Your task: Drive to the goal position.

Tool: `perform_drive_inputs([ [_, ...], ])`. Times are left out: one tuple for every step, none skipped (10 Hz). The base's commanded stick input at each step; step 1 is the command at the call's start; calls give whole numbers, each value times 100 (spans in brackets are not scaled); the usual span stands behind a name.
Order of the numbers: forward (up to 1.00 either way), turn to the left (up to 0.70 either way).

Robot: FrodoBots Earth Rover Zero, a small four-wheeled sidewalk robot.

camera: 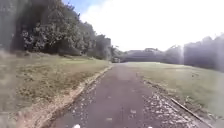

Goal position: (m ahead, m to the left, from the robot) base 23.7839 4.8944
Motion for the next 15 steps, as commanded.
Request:
perform_drive_inputs([
  [70, -35],
  [70, -35],
  [70, -35],
  [70, 0],
  [70, 0],
  [70, 0],
  [70, 0],
  [70, 0],
  [70, 0],
  [70, 0],
  [70, 0],
  [70, 0],
  [70, 0],
  [70, 0],
  [70, 0],
])
